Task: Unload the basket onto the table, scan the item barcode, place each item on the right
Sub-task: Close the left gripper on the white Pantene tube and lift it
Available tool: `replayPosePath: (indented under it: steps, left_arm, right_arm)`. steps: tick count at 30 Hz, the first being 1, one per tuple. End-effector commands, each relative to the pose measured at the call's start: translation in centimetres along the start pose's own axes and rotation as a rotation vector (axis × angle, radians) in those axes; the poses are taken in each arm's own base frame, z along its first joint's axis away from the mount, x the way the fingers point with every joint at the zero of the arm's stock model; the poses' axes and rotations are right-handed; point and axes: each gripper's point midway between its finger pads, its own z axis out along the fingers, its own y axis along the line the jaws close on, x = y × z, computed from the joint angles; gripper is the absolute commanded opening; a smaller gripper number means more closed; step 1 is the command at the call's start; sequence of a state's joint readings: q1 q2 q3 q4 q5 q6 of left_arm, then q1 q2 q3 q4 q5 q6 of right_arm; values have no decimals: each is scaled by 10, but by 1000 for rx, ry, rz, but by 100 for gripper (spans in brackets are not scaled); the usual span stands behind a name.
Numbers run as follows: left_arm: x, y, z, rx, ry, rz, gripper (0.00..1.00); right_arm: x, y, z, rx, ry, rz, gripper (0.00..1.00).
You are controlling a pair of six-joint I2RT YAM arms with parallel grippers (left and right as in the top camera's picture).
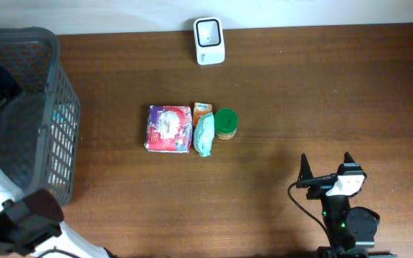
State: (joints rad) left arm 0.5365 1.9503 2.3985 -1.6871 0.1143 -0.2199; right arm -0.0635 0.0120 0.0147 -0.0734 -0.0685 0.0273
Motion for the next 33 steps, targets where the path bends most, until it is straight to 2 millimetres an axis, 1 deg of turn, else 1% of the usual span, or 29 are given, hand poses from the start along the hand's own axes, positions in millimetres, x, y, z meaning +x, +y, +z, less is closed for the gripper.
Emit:
replayPosePath:
  steps: [1,4,5,6,7,8,9,10,12,13,15,16,17,20,23,24,25,29,32,33]
  left_arm:
    - [17,26,47,-111,126,-39,94]
    - [13,29,98,-88,128,-147,93]
    - [15,28,109,-62,140,-154,93]
    - [21,32,128,-52,160,-166,93]
    - [26,35,137,-58,174,-168,92]
    - [35,39,149,-71,205,-158,91]
    - [46,43,160,-74,241,-110,91]
    - [51,46,165,-79,255,-78,91]
    - [64,60,177,-140,281,-52,90]
    - [71,63,185,-150,293,-52,88]
    - [79,67,197,-151,305,-47,87]
    - [85,68,201,-152,316,-43,87]
    - [96,71,208,-154,344,-24,86]
    - [115,75,215,-161,394,-17,84]
    - [117,76,217,-162,398,-18,84]
    - [118,76,218,-162,398,-18,76]
    - [119,76,219,-162,399,-19,72]
    - [137,80,226,-168,438,-22,72]
    - [141,81,229,-169,444,-23,74]
    - [141,82,230,-169,444,-23,70]
  right_arm:
    - [3,0,0,4,3,11,99]
    - [3,0,0,4,3,11,99]
    - [3,-1,0,5,3,11,99]
    - [3,-1,0,5,3,11,99]
    - [3,-1,0,5,3,11,99]
    - [3,-1,0,5,3,11,99]
    - [3,-1,0,5,3,11,99]
    - [3,-1,0,5,3,11,99]
    - [3,-1,0,5,3,11,99]
    - [3,-1,0,5,3,11,99]
    - [3,-1,0,5,3,11,99]
    - [3,0,0,4,3,11,99]
    - [3,-1,0,5,3,11,99]
    - [3,0,0,4,3,11,99]
    - [3,0,0,4,3,11,99]
    - [3,-1,0,5,3,11,99]
    - [3,0,0,4,3,11,99]
    - [3,0,0,4,3,11,99]
    - [3,-1,0,5,3,11,99]
    - [3,0,0,4,3,11,99]
